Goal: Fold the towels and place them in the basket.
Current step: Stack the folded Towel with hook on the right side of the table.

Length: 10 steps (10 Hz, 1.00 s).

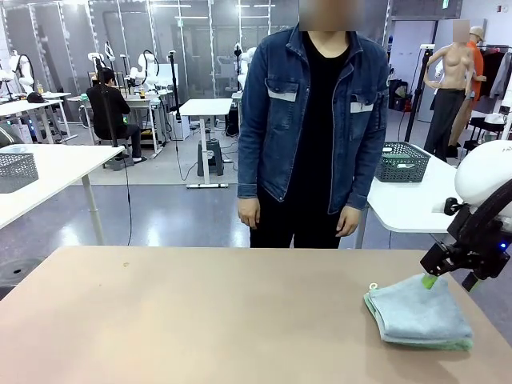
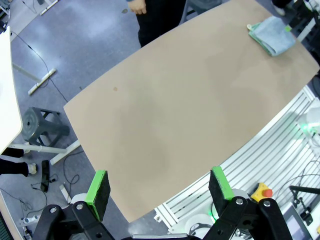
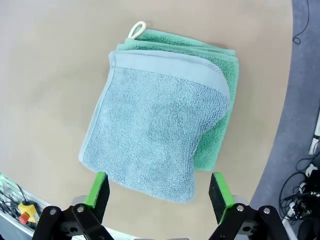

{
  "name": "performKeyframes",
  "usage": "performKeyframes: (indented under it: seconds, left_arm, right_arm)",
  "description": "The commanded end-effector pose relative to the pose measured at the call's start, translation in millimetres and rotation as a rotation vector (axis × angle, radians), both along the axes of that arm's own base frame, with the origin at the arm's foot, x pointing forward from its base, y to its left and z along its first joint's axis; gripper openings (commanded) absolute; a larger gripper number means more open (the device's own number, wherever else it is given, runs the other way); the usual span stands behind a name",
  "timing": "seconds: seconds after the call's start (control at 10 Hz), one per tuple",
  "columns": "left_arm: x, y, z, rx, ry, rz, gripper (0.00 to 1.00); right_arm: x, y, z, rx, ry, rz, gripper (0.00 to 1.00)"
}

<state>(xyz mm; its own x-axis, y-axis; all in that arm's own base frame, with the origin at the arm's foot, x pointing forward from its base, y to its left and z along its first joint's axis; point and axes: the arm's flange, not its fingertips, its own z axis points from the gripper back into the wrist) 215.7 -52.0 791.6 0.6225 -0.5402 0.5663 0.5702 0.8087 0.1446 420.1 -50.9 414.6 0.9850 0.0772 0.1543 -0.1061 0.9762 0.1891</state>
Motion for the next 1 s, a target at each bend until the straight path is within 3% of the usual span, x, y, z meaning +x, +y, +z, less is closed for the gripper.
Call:
performKeyframes:
  seconds: [0.0, 0.3, 0.5, 0.9]
  left_arm:
    - [0, 0, 0, 0.003, -0.001, 0.005, 1.0]
    - [0, 0, 0, 0.003, -0.001, 0.005, 1.0]
    - [0, 0, 0, 0.003, -0.001, 0.005, 1.0]
    - [0, 0, 0, 0.003, -0.001, 0.005, 1.0]
  right_arm:
    - [-1, -1, 0, 0.0, -0.002, 0.007, 1.0]
    - [0, 0, 0, 0.0, 0.0, 0.0, 0.97]
    - [-27, 14, 85, -0.049, 0.004, 0.016, 1.0]
    - [-77, 51, 226, -0.245, -0.098, 0.122, 1.0]
